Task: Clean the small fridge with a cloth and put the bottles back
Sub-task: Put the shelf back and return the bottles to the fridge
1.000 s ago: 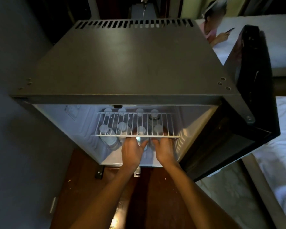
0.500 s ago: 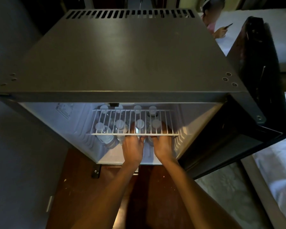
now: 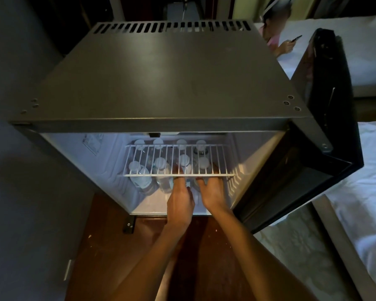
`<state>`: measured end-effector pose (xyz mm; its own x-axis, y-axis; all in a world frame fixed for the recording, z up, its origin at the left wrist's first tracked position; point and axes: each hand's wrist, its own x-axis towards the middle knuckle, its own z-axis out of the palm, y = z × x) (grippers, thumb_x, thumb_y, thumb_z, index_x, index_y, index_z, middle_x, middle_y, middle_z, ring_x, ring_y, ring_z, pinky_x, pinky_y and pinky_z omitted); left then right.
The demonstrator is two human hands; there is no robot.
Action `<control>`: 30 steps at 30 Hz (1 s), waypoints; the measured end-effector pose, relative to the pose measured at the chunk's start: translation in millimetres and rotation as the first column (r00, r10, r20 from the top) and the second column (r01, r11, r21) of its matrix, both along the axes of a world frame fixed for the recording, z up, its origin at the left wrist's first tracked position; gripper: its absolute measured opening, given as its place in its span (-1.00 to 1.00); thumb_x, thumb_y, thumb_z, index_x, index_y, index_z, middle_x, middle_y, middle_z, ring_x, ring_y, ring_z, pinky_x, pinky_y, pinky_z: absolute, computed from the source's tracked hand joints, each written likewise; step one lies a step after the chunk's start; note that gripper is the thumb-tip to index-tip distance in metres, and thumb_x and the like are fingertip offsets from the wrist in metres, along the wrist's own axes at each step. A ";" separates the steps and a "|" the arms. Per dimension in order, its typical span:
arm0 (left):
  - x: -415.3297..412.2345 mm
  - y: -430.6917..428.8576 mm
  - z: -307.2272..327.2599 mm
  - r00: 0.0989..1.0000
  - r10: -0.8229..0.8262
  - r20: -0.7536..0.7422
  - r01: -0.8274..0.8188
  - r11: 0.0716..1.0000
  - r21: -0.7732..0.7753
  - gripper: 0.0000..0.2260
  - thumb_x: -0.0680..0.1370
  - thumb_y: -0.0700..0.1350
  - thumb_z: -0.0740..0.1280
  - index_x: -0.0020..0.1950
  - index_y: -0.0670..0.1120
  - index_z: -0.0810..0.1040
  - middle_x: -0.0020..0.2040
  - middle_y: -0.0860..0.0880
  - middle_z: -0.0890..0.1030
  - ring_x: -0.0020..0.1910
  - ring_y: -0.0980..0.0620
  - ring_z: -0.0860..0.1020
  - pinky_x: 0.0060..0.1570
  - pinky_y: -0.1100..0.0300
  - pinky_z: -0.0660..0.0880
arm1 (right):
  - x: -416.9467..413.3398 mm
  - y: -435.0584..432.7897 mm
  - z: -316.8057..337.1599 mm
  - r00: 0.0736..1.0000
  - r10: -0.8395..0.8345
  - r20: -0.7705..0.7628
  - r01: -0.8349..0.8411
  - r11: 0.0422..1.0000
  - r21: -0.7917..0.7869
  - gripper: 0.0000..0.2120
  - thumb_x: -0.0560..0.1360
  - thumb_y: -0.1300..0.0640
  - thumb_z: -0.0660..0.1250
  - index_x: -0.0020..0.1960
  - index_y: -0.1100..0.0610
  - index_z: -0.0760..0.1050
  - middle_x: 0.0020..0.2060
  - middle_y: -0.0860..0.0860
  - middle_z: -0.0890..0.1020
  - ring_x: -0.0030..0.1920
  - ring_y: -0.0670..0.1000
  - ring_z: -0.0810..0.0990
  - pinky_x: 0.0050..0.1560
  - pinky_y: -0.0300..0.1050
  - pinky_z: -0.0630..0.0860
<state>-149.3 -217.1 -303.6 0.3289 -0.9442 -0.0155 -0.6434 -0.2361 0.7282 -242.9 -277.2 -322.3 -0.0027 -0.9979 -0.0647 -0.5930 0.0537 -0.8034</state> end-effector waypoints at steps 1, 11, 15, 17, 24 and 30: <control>-0.7 5.7 2.7 1.000 -0.021 0.008 0.021 1.000 -0.003 -0.60 0.64 -0.16 0.20 0.47 -0.04 0.22 0.03 -0.14 0.58 -0.04 -0.14 0.60 -0.12 0.12 0.44 | -0.8 1.9 0.6 1.000 -0.009 0.005 0.009 1.000 0.027 -0.61 0.58 0.00 0.32 0.37 0.06 0.43 0.22 0.02 0.58 0.23 0.03 0.57 0.21 0.01 0.55; 12.8 49.5 2.1 0.993 -0.112 0.043 0.111 0.993 0.039 -0.64 0.60 -0.24 0.28 0.37 0.01 0.43 0.11 -0.02 0.66 0.08 0.02 0.63 -0.04 0.27 0.49 | -24.3 65.8 19.1 0.995 0.039 -0.091 -0.026 0.991 0.134 -0.49 0.60 0.17 0.28 0.51 0.05 0.22 0.39 0.08 0.40 0.38 0.10 0.43 0.33 0.00 0.43; 17.7 78.4 -13.0 0.975 -0.223 0.013 0.221 0.971 0.091 -0.72 0.59 -0.26 0.26 0.23 0.03 0.48 0.16 0.10 0.62 0.12 0.10 0.59 0.14 0.26 0.49 | -63.3 119.2 1.5 0.984 0.156 -0.085 -0.139 0.974 0.176 -0.67 0.59 0.21 0.27 0.34 0.07 0.46 0.27 0.02 0.53 0.26 0.01 0.52 0.30 -0.09 0.47; 18.2 97.3 -20.4 0.958 -0.287 -0.013 0.287 0.949 0.132 -0.72 0.57 -0.27 0.27 0.18 0.06 0.49 0.07 0.16 0.63 0.08 0.17 0.58 0.10 0.35 0.45 | -88.6 148.7 -8.7 0.979 0.148 -0.143 -0.121 0.976 0.181 -0.73 0.57 0.23 0.29 0.25 0.08 0.54 0.16 0.01 0.59 0.16 -0.01 0.58 0.17 -0.20 0.47; 4.7 185.7 -48.7 0.884 -0.462 -0.069 0.461 0.841 0.282 -0.75 0.59 -0.25 0.25 0.12 0.09 0.52 -0.03 0.20 0.62 0.01 0.25 0.57 0.03 0.34 0.47 | -156.1 259.0 -22.8 0.932 0.087 -0.353 0.056 0.925 0.377 -0.71 0.58 0.02 0.30 0.27 0.05 0.50 0.22 0.04 0.49 0.21 0.05 0.45 0.25 -0.02 0.43; -10.1 245.1 -56.7 0.838 -0.535 -0.104 0.537 0.777 0.328 -0.79 0.62 -0.21 0.24 0.10 0.11 0.53 -0.02 0.21 0.61 -0.01 0.27 0.56 0.04 0.30 0.51 | -156.2 354.5 -25.8 0.873 0.289 -0.392 -0.023 0.829 0.559 -0.22 0.40 -0.42 0.06 0.55 -0.11 0.20 0.55 0.14 0.10 0.51 0.32 0.06 0.45 0.34 0.14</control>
